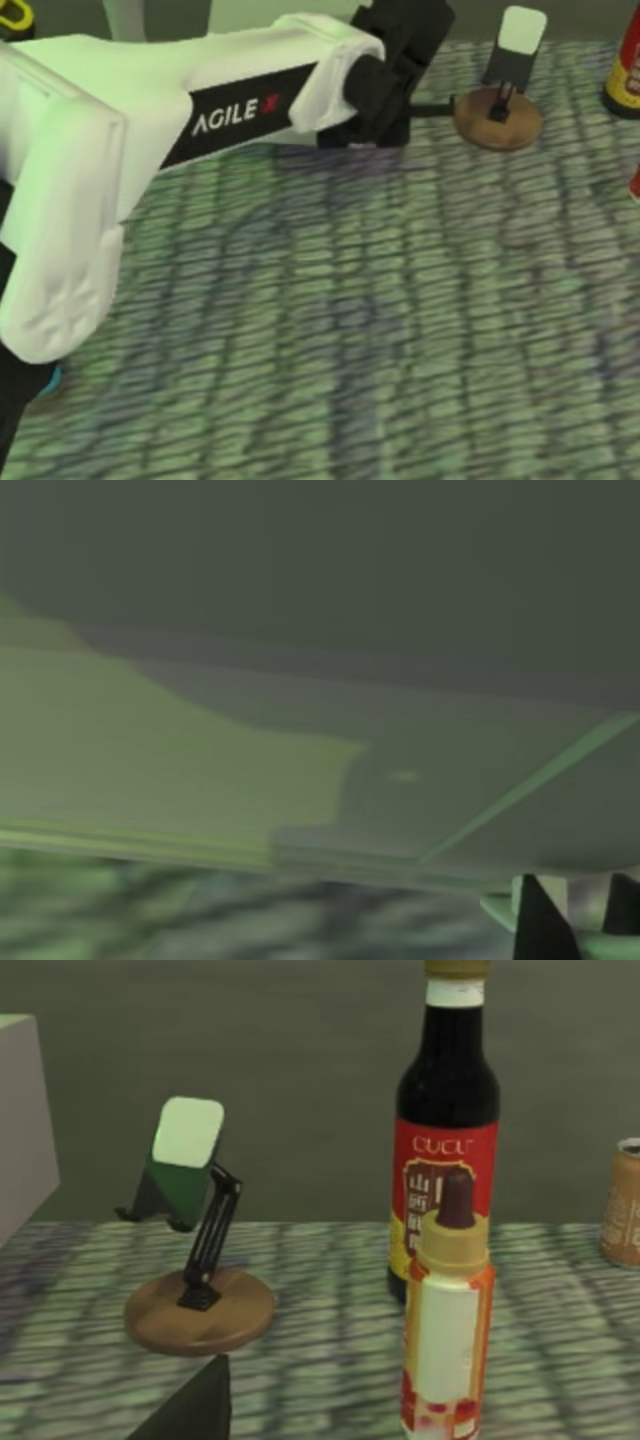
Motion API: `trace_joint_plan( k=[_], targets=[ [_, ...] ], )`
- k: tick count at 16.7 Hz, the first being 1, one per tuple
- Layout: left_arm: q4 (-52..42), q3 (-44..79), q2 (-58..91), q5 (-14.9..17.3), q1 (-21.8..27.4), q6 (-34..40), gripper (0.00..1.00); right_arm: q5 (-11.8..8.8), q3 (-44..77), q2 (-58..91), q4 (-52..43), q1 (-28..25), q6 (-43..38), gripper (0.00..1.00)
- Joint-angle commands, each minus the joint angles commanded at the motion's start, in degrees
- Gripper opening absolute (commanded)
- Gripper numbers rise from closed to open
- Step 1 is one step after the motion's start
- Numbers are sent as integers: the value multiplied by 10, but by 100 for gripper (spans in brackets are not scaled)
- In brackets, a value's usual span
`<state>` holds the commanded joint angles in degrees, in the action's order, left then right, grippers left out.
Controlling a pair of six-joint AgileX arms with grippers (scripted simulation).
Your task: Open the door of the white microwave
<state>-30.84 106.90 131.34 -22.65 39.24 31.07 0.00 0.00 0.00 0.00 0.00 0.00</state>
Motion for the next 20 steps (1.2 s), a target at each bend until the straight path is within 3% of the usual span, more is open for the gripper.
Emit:
trace_joint_plan(
  k=[20],
  targets=[
    [18,-25,-17,11,-3,-13,0,0,0,0,0,0,0,100]
  ],
)
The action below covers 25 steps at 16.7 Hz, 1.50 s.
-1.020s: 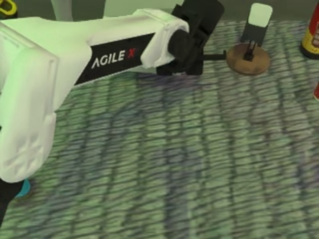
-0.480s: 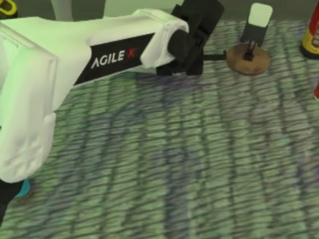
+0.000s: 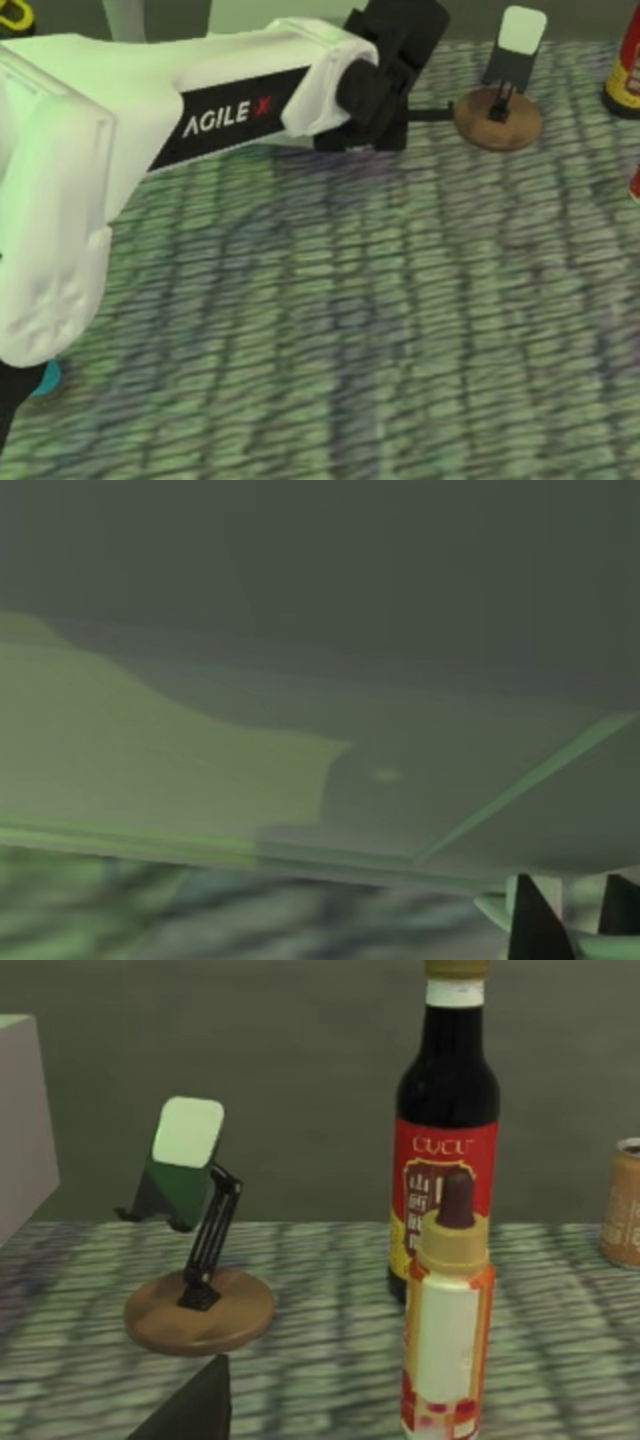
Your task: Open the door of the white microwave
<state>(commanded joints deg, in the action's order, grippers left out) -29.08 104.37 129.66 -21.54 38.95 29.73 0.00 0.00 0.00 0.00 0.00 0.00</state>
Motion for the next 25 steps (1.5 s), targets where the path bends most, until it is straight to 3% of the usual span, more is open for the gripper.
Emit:
trace_joint_plan(
  k=[25],
  targets=[
    [36,-57,-33,24,-4,-36,0,0,0,0,0,0,0,100]
  ],
)
